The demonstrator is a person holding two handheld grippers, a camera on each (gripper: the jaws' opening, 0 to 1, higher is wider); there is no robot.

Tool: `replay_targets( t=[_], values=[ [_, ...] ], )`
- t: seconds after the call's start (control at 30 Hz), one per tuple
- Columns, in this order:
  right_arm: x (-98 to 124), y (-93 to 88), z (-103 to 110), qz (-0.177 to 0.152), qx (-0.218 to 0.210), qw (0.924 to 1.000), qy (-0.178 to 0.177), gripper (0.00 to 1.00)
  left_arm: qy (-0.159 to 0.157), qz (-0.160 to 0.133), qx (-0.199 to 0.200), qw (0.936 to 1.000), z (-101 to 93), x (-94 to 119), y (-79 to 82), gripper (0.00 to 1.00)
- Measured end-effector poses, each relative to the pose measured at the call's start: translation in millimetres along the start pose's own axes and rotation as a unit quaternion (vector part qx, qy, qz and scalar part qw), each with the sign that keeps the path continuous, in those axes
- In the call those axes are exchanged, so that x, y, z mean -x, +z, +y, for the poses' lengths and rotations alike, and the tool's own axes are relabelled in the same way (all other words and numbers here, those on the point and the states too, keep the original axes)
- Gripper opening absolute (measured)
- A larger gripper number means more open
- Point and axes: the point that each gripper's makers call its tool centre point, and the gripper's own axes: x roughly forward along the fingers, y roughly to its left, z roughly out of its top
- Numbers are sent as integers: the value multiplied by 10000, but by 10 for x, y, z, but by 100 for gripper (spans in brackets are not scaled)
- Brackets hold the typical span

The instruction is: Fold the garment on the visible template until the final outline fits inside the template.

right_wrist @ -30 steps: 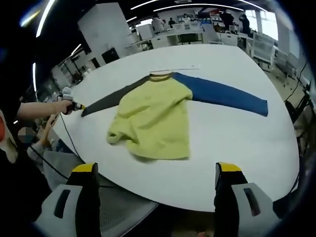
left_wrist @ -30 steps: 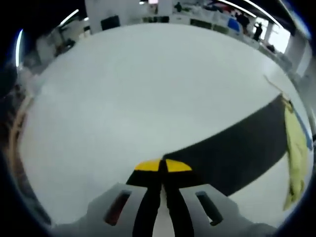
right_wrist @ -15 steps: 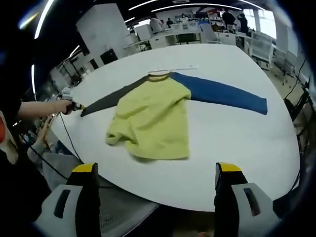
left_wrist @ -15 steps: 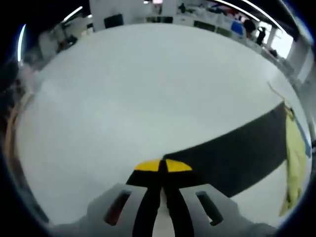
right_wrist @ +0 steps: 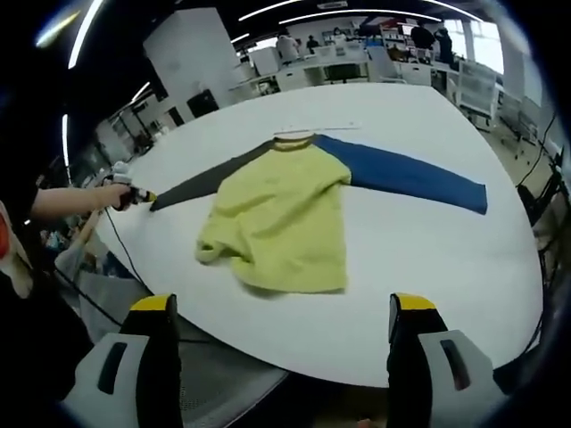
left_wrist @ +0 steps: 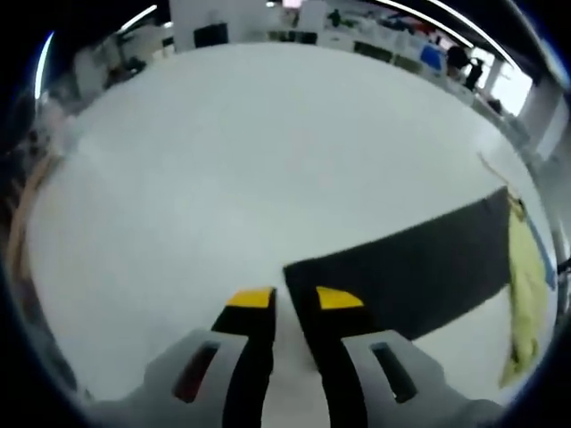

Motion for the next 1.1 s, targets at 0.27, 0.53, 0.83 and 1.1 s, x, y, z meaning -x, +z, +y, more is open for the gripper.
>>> replay_targets(
  t=[0.27,0.53,0.83,1.1],
  values=[
    [29,19,-7,-37,88,9999,133,98,-363,-163,-35,9992,-133,151,-95,23],
    [118,7,-92,-73,177,9995,242,98,-662,-304,-109,9973,-382,323,-178,26],
    [141,37,-153,-113,310,9985,445,98,-1177,-541,-506,9903,-841,679,-295,34],
    [124,204,-181,-229,524,9964,619,98,-1615,-635,-992,9798,-1233,1085,-443,45]
  ],
)
